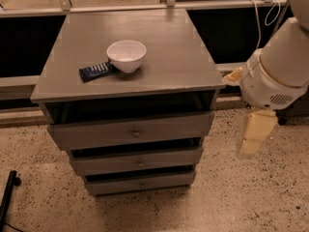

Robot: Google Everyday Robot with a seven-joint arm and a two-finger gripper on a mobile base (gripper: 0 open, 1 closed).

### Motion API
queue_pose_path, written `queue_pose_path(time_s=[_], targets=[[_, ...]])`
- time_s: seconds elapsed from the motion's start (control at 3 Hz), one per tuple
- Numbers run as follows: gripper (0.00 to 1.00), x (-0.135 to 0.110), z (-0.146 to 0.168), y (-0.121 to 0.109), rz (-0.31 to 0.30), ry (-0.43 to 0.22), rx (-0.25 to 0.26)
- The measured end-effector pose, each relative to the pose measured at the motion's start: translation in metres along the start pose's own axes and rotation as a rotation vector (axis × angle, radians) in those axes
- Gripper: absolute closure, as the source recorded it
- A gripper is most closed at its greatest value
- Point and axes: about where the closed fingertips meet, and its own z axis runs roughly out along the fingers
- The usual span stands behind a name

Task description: Open top drawer

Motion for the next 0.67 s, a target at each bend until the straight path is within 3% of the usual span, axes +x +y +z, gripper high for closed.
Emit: queue_pose_path(time_s=[0.33, 0.67], targets=[[0.00, -0.018, 0.018, -0.012, -0.050, -0.106, 0.054], [0.00, -0.049, 0.056, -0.021, -0.128, -0.282, 0.106]])
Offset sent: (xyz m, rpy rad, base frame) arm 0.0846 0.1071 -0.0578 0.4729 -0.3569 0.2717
